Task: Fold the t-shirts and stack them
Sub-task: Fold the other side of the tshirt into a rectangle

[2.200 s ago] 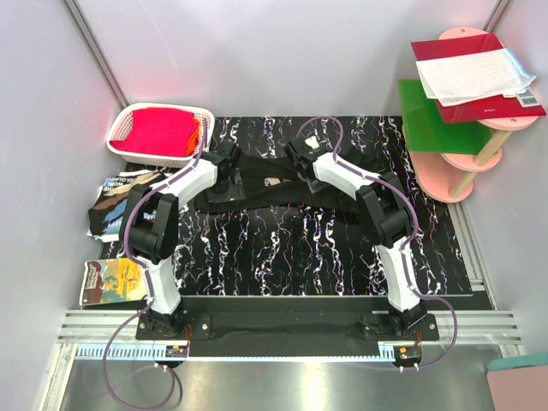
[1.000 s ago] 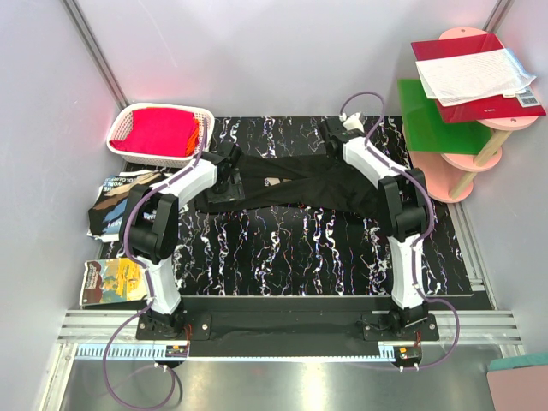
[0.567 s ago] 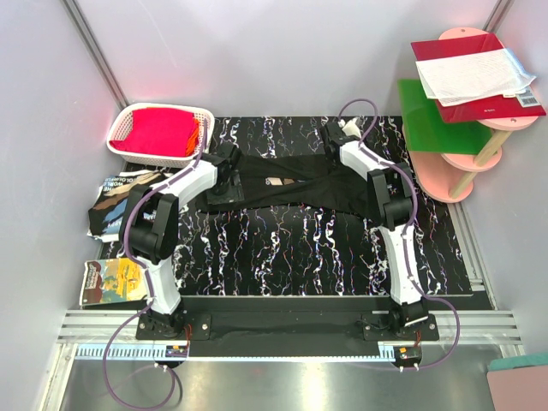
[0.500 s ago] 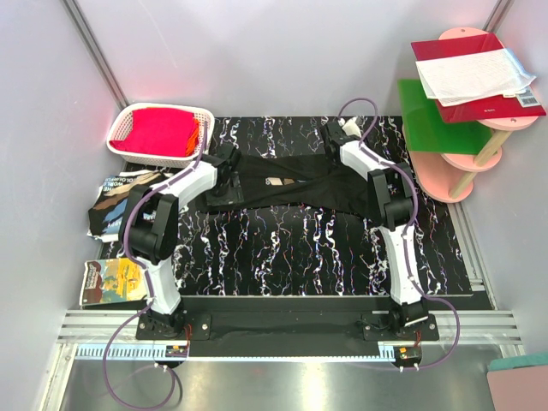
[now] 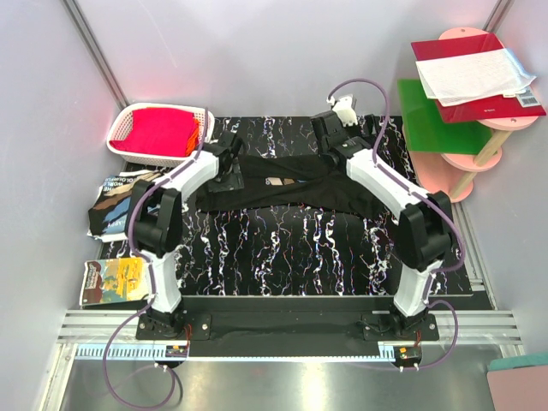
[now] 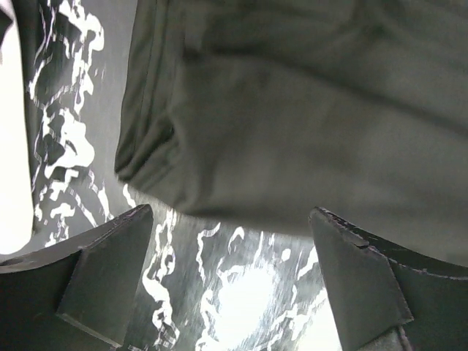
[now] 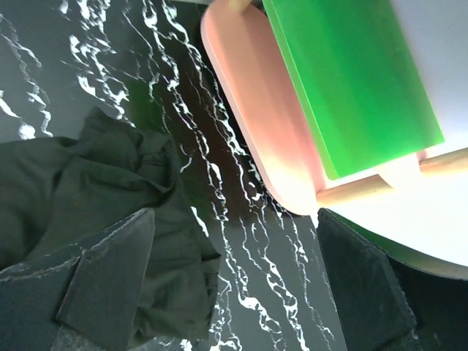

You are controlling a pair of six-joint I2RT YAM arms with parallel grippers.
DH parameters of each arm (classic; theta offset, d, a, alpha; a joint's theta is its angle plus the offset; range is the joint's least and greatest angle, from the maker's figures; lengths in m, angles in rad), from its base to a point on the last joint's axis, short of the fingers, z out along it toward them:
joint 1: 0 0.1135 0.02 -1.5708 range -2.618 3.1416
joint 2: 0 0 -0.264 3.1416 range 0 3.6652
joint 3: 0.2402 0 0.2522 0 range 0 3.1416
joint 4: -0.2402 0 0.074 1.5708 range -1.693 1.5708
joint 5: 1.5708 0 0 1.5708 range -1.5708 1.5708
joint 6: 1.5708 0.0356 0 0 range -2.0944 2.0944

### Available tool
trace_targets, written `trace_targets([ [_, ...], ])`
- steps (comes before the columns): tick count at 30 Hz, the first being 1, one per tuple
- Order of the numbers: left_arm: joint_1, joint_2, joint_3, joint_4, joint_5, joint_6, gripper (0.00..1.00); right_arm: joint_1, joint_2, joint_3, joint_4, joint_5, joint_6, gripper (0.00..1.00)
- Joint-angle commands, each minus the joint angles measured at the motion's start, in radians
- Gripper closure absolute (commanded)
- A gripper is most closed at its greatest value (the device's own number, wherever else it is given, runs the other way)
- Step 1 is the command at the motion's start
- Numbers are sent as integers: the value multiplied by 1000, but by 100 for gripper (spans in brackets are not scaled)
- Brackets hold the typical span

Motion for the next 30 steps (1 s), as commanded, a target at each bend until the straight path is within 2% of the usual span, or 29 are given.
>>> trace_targets([
  [1,33,63,95,-2,-45,-22,9,5,-63,-59,31,-17,12,1],
  [10,102,178,230,-39,-59,-37,14,18,-56,-106,31,-53,21,1],
  [12,105,201,270,-38,-68,-30,32,24,-48,-112,32,-56,24,1],
  [14,108,241,301,-39,-70,-14,56,27,-36,-115,32,-54,24,1],
  [15,110,253,330,-41,-65,-7,85,30,-33,-116,32,-54,24,2],
  [16,111,268,341,-47,-64,-5,100,30,-30,-116,31,-53,21,1],
  [21,111,209,306,-44,-99,-39,100,38,-25,-127,31,-62,24,2],
  [26,119,89,256,-22,-227,-91,100,41,-5,-136,29,-71,24,2],
  [30,149,72,253,-15,-243,-122,100,44,10,-147,28,-76,58,2],
])
